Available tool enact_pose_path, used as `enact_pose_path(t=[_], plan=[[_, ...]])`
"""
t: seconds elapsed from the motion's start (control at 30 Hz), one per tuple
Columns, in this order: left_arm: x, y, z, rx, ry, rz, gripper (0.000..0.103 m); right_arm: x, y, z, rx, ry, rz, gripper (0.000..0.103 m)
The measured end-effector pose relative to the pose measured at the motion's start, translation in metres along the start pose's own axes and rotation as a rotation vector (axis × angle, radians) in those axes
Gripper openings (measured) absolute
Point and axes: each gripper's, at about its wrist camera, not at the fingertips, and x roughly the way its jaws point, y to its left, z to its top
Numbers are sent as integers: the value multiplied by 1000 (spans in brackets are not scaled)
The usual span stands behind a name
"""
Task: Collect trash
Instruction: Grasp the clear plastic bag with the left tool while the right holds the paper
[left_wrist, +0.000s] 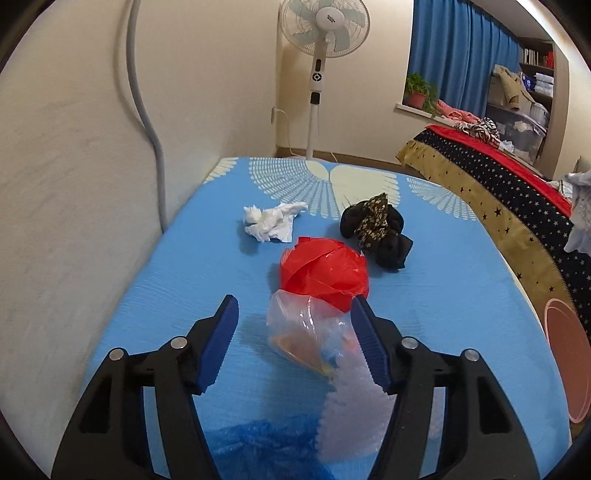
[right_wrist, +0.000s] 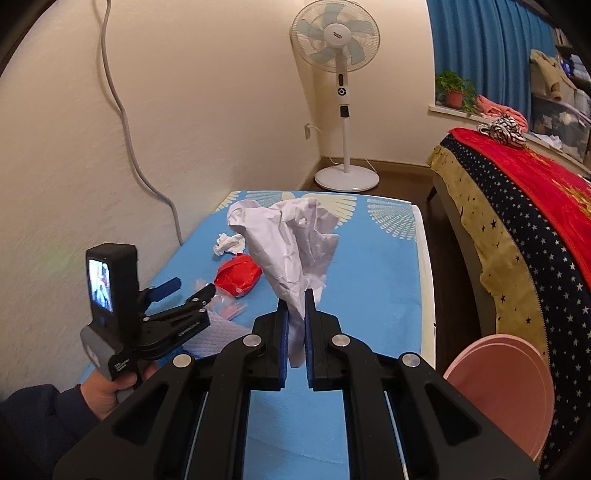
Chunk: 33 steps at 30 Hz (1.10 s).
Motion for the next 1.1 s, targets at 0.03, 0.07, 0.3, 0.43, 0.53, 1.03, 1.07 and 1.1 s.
enact_pose_path(t=[0.03,0.07,0.3,0.43,0.53,1.03,1.07,1.1], plan=[[3,1,0,-3,3,-7,62,1,0,0,-4,2,2,8],[5,1,0,-3,6,-10,62,3,-1,-1,-9,4,2,8],[17,7,1,-28,55,-74,28,11,-1,-3,-24,23,-12,8],[12,7,1,-29,28,-85,17,15,-2,-4,-31,31,-19,8],[-2,8,8,-20,12,-81,14,14,0,-4,-36,26,-23,8],[-208,-11,74,45,-195,-40,13,-90,15,29,-4,-126,52,8],[-220,-12,74,40,-200,-44,13,-104,18,30,-8,-138,57,8],[-234,-15,73,35,-204,-49,13,-114,20,30,-11,-145,61,8]])
